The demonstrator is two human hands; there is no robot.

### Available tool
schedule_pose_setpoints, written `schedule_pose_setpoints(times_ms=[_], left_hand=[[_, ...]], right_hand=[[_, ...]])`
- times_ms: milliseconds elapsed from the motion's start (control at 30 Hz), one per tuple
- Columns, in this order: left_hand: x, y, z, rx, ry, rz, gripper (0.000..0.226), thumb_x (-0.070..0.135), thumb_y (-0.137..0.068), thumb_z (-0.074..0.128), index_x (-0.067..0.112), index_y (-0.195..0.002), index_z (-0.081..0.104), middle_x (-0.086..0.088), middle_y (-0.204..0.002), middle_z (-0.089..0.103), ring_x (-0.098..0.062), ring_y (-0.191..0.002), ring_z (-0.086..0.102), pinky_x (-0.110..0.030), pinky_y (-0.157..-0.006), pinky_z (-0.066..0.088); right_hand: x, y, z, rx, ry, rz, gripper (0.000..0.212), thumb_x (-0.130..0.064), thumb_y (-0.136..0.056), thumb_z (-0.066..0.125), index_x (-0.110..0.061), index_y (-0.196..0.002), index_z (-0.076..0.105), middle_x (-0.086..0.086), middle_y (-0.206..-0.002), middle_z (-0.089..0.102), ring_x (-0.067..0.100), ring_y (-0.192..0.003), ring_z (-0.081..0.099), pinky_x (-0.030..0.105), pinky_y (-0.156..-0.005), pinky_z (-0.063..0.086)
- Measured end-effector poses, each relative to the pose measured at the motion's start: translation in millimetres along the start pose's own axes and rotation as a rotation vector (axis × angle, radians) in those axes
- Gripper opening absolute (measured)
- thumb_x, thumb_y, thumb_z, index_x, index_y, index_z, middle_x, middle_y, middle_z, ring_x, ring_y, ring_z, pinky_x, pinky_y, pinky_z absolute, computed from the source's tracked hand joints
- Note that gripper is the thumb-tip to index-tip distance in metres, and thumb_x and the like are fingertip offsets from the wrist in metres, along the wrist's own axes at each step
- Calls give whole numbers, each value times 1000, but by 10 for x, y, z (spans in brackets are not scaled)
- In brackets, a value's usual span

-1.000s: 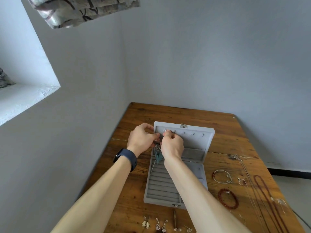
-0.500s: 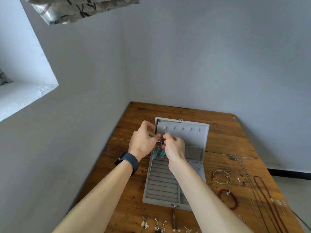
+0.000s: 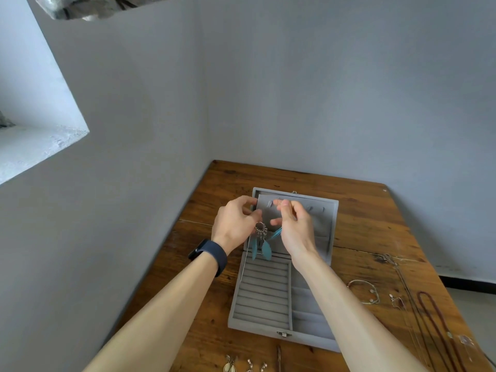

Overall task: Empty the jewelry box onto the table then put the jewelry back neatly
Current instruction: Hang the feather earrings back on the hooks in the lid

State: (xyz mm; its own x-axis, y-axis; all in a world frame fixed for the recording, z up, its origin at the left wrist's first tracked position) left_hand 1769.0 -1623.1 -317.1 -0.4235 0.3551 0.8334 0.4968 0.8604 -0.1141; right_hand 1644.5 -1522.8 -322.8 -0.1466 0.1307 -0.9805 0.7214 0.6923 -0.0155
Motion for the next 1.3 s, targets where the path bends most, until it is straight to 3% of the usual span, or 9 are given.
schedule_pose_setpoints(times_ms=[167, 333, 433, 633, 833, 933, 1033, 1133, 1300], left_hand=[[5, -59, -46, 49, 59, -5, 18, 29, -95, 64, 23, -111, 68, 8, -91, 73, -7, -69, 71, -18, -60, 55], [96, 100, -47, 138, -43, 131, 17, 30, -95, 63, 35, -105, 50, 7, -85, 68, -10, -66, 67, -33, -56, 58], [157, 146, -12, 168, -193, 186, 13, 30, -98, 58, 38, -108, 58, 11, -92, 68, -8, -71, 64, -32, -57, 58], [198, 128, 66, 190, -200, 94, 17, 37, -96, 60, 36, -111, 67, 13, -99, 70, -9, -86, 67, -30, -68, 59], [217, 89, 62, 188, -167, 47, 16, 38, -95, 61, 33, -104, 72, 14, -95, 71, -7, -86, 66, -27, -68, 57], [234, 76, 76, 179, -193, 49, 17, 37, -96, 60, 33, -108, 71, 12, -101, 72, -10, -91, 66, -33, -75, 59], [232, 60, 77, 177, -196, 45, 17, 36, -96, 59, 33, -108, 71, 11, -101, 72, -10, -92, 66, -34, -76, 60], [234, 55, 78, 164, -190, 38, 16, 36, -97, 59, 33, -107, 72, 11, -99, 72, -10, -91, 66, -34, -75, 60], [253, 53, 65, 153, -185, 42, 16, 34, -97, 60, 31, -104, 73, 12, -95, 72, -8, -87, 66, -33, -73, 60]], right_hand=[[6, -48, 26, -44, 24, -36, 26, -36, -107, 38, -23, -113, 60, -24, -107, 63, -7, -70, 64, 15, -65, 42], [29, -81, 39, -83, 25, -44, 29, -36, -107, 36, -20, -115, 60, -18, -106, 64, -10, -67, 59, 16, -68, 41], [35, -77, 55, -96, 23, -44, 30, -36, -107, 36, -21, -116, 60, -12, -104, 64, -12, -67, 58, 16, -68, 42], [16, -40, 53, -91, 27, -35, 29, -38, -107, 36, -24, -111, 61, -13, -104, 66, -3, -76, 62, 13, -66, 44], [-5, -36, 5, -1, 77, -46, 24, -38, -106, 40, -30, -97, 61, -14, -100, 68, 8, -87, 66, 22, -71, 48], [55, -57, -56, 74, 104, 6, 26, -38, -105, 43, -31, -88, 61, -13, -89, 71, 14, -84, 67, 30, -74, 52], [105, -85, -10, 37, 8, 115, 29, -36, -104, 46, -30, -82, 63, -12, -77, 71, 12, -75, 66, 25, -63, 47], [116, -112, 68, -4, -56, 206, 30, -34, -103, 49, -25, -82, 68, -10, -70, 70, 10, -66, 63, 26, -64, 47], [90, -164, 128, 7, 57, 250, 33, -37, -104, 45, -20, -90, 70, -3, -84, 72, 13, -76, 66, 28, -67, 50]])
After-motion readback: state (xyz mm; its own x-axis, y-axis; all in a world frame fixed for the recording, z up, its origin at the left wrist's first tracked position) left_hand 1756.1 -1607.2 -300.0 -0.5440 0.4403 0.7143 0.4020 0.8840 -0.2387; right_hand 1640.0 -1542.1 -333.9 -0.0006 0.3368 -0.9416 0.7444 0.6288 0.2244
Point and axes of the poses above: each hand's wrist, its own y-axis away from the middle knuckle, its own z-axis out of the palm, x = y × z, the point moved 6 cm from there along -y, towards the middle knuckle
